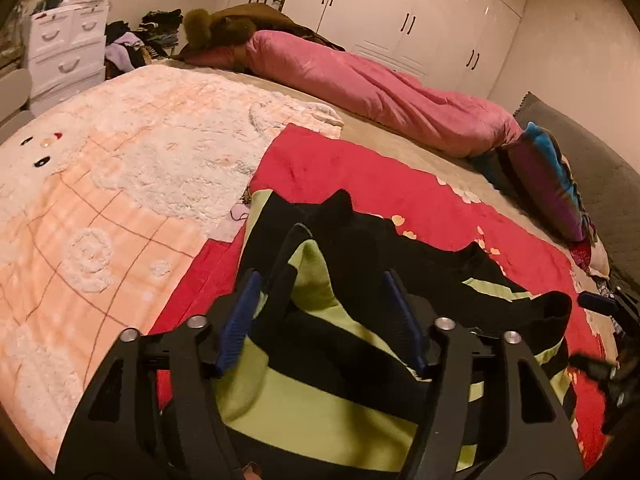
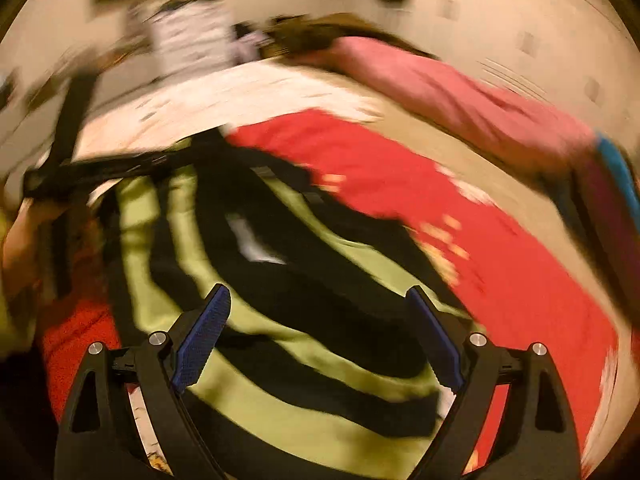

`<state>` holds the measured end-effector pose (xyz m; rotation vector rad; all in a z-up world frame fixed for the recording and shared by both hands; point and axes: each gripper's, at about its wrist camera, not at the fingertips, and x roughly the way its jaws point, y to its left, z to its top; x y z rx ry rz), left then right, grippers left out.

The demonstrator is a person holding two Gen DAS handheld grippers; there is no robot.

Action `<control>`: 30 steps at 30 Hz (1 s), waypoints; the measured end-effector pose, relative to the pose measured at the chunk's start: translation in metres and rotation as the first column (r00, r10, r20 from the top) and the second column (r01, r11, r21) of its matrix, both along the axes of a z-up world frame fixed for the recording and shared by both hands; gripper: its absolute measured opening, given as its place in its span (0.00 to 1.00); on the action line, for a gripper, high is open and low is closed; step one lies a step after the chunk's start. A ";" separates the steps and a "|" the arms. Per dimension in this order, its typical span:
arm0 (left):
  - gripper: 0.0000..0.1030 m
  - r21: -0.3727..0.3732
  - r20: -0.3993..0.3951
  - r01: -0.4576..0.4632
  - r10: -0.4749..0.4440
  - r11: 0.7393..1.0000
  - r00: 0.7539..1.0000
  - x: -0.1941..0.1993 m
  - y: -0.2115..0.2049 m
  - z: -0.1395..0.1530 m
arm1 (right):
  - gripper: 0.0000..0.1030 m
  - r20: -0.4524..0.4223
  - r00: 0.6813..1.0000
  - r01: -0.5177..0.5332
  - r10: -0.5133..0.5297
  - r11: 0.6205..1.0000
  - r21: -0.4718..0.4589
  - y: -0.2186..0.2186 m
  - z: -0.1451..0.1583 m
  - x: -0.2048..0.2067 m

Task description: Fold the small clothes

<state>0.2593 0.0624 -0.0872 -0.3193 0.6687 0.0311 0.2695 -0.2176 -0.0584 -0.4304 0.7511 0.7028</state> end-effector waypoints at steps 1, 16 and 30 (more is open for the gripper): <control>0.57 0.008 0.004 -0.004 0.004 1.000 1.000 -0.001 0.000 0.000 | 0.86 -0.007 0.999 -0.032 0.032 0.999 -0.033 0.012 -0.002 0.001; 0.62 0.005 0.036 -0.047 0.047 0.999 0.998 -0.009 0.017 0.008 | 0.08 -0.355 0.920 -0.195 0.166 0.979 -0.050 0.031 -0.055 0.065; 0.62 0.003 0.040 -0.072 0.072 0.997 0.997 -0.011 0.020 0.005 | 0.06 -0.171 0.985 0.004 0.014 0.995 0.103 0.006 0.002 0.086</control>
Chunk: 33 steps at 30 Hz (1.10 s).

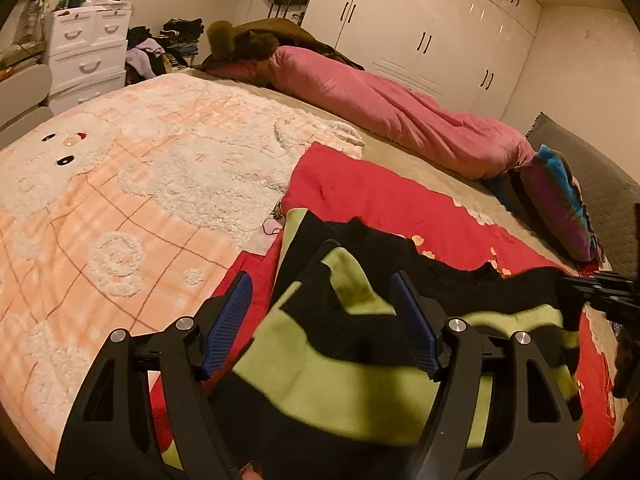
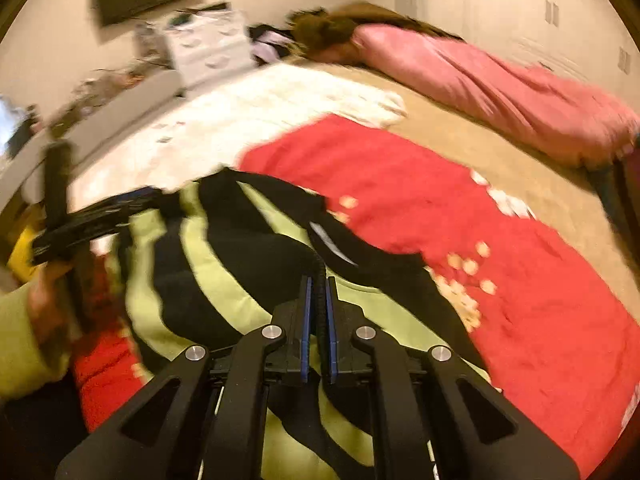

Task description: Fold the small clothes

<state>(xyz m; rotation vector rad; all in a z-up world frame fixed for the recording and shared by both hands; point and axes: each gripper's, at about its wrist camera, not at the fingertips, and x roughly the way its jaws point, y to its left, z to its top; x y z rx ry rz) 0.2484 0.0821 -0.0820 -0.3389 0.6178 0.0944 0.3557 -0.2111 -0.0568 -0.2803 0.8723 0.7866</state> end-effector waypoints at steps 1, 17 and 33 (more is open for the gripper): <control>0.62 0.001 -0.001 0.000 0.000 1.000 1.000 0.000 0.000 0.000 | 0.06 -0.005 1.000 0.013 -0.013 1.000 -0.016 0.000 -0.006 0.003; 0.62 0.014 -0.040 0.021 -0.021 1.000 0.999 0.007 -0.002 -0.010 | 0.62 -0.060 0.909 0.415 -0.412 0.885 0.212 -0.124 -0.008 -0.008; 0.03 0.134 -0.088 0.070 -0.058 0.988 0.994 0.022 -0.024 -0.018 | 0.16 -0.270 0.857 0.498 -0.438 0.840 0.218 -0.142 -0.065 -0.011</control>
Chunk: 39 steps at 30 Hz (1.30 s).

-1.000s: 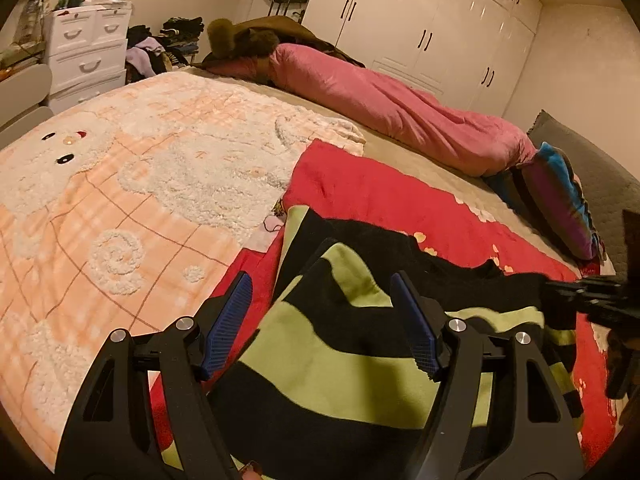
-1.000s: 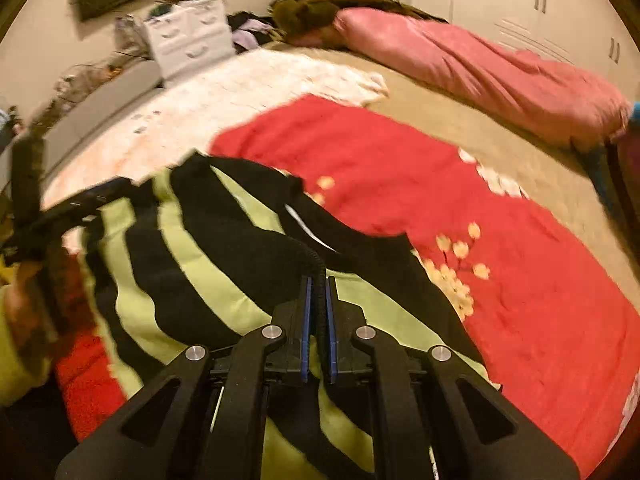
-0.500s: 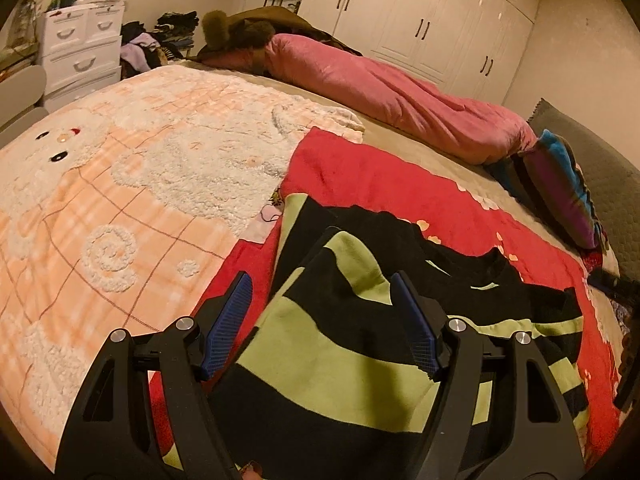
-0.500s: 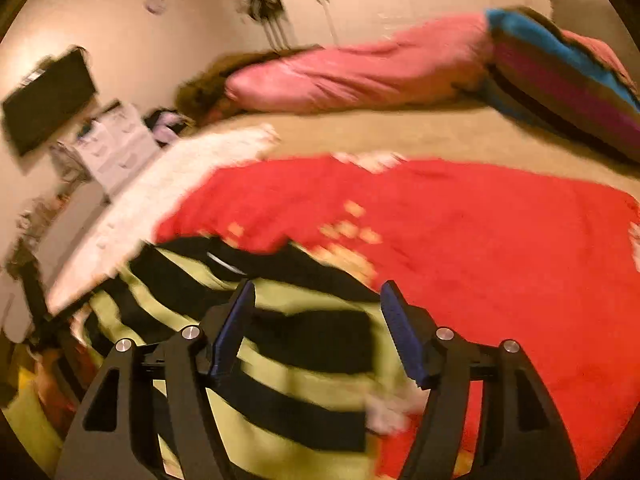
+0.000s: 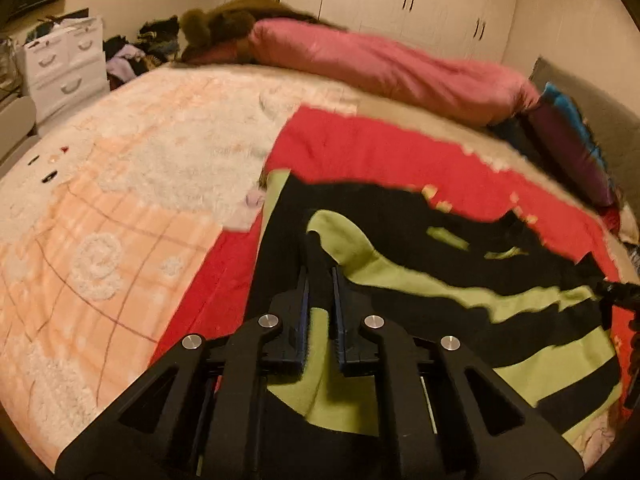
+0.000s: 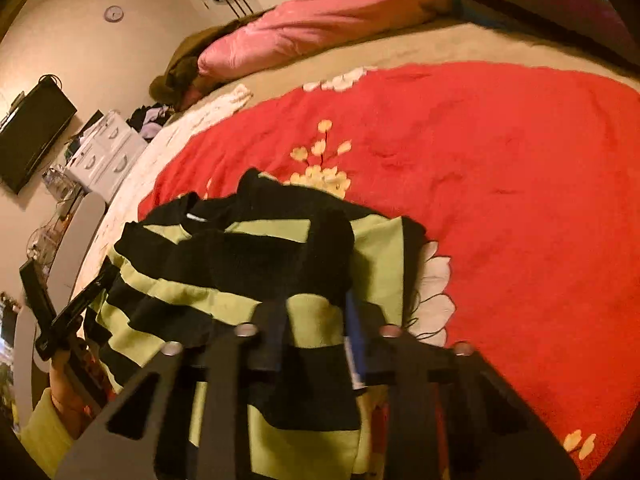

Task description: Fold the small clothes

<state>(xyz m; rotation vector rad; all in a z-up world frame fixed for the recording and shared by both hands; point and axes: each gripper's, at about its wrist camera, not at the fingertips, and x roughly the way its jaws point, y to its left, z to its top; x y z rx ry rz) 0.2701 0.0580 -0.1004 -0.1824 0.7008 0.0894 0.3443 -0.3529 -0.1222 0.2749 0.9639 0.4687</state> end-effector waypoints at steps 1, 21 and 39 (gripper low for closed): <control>0.03 0.007 0.034 0.006 -0.007 1.000 0.999 -0.004 -0.001 0.008 | 0.15 0.015 1.000 0.006 -0.006 1.000 0.002 -0.003 0.004 -0.002; 0.09 0.072 -0.022 -0.071 0.073 0.995 0.997 0.032 0.012 -0.017 | 0.15 0.038 0.997 0.082 -0.074 0.962 -0.262 0.019 -0.021 0.035; 0.59 0.042 0.028 -0.063 0.062 0.997 0.998 -0.029 -0.007 0.042 | 0.51 0.187 0.981 -0.005 0.053 0.969 -0.247 0.038 0.034 -0.106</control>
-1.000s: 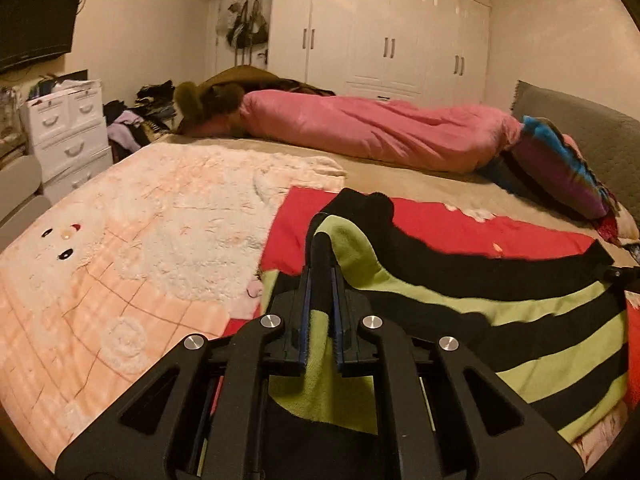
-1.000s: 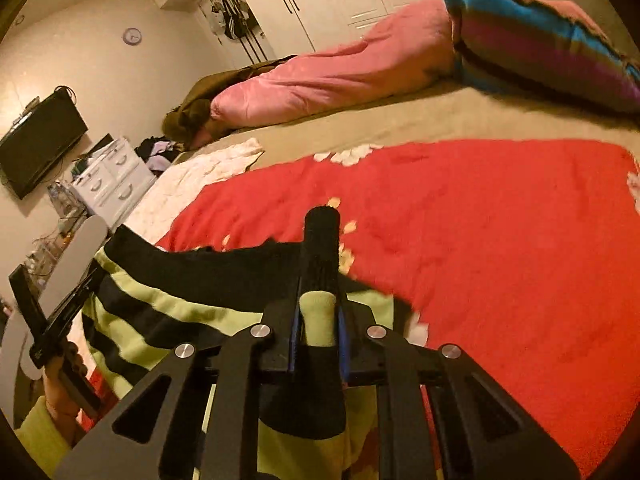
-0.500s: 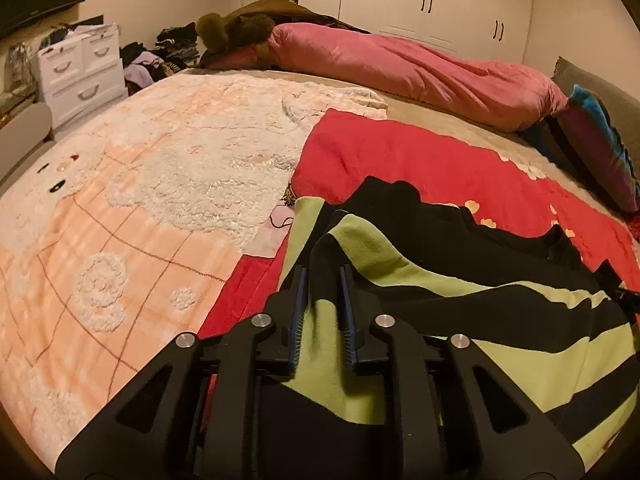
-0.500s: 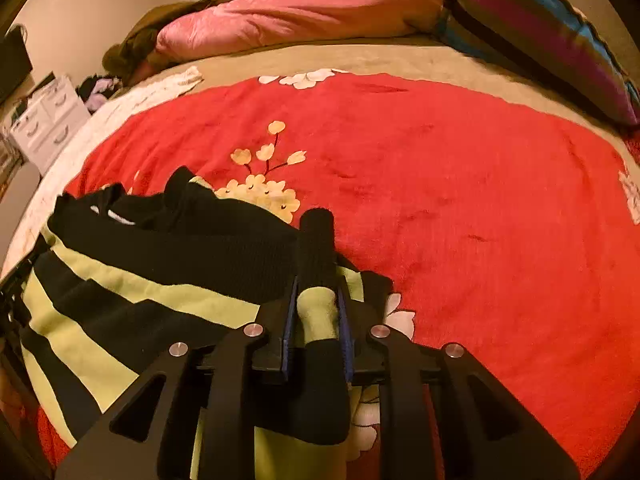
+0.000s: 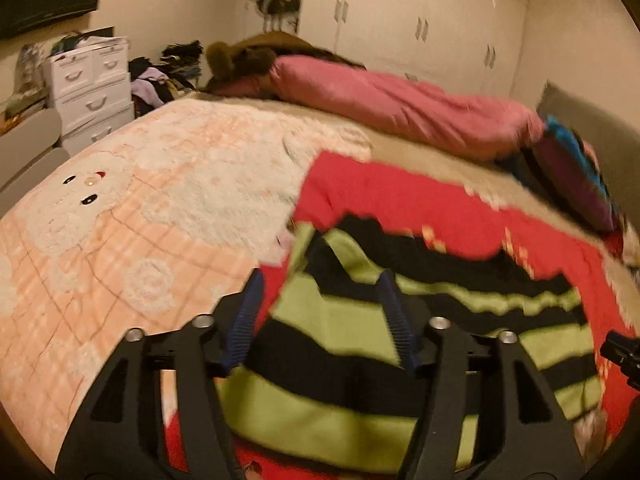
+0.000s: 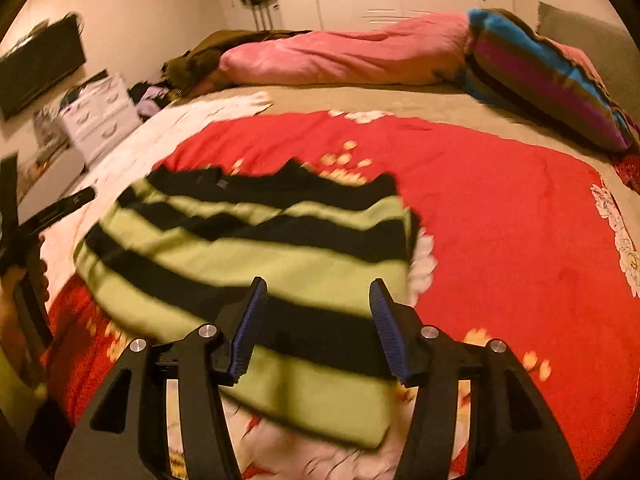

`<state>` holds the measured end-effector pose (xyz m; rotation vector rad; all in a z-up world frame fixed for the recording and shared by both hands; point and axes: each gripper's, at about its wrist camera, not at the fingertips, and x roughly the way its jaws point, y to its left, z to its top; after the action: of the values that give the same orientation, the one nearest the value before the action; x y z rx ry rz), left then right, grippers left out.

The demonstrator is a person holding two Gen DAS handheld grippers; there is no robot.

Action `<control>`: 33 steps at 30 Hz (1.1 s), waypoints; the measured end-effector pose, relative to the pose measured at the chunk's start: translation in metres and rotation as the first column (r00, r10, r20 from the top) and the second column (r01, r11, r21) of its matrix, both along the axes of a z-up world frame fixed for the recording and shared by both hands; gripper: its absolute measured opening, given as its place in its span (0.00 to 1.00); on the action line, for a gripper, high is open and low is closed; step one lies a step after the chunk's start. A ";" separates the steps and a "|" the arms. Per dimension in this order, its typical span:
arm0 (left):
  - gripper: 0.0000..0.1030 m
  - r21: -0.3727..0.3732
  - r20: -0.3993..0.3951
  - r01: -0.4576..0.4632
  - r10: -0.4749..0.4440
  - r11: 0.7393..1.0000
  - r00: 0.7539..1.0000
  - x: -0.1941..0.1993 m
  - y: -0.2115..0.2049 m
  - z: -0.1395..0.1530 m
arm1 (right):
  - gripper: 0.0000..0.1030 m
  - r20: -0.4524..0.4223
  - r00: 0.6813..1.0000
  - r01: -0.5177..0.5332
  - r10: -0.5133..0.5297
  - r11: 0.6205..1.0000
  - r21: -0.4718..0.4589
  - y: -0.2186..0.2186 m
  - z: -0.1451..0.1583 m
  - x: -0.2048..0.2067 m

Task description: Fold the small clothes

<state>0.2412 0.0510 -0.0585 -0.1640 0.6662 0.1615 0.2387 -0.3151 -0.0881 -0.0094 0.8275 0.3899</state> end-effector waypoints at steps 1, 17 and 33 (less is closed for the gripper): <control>0.61 0.005 -0.015 0.009 -0.009 1.000 1.000 -0.002 -0.005 -0.002 | 0.51 -0.001 1.000 -0.011 0.011 1.000 -0.008 0.006 0.000 -0.004; 0.90 0.098 -0.277 0.135 -0.103 0.986 0.955 -0.004 -0.039 -0.069 | 0.69 -0.162 0.985 0.030 -0.061 0.982 -0.187 0.023 -0.055 -0.001; 0.90 -0.014 -0.170 0.094 -0.095 0.995 0.981 -0.013 -0.027 -0.044 | 0.76 -0.092 0.991 0.095 -0.100 0.994 -0.057 0.004 -0.021 -0.018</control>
<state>0.2281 0.0237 -0.1020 -0.1248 0.8440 0.0826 0.2210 -0.3114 -0.1091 0.0012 0.9281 0.2783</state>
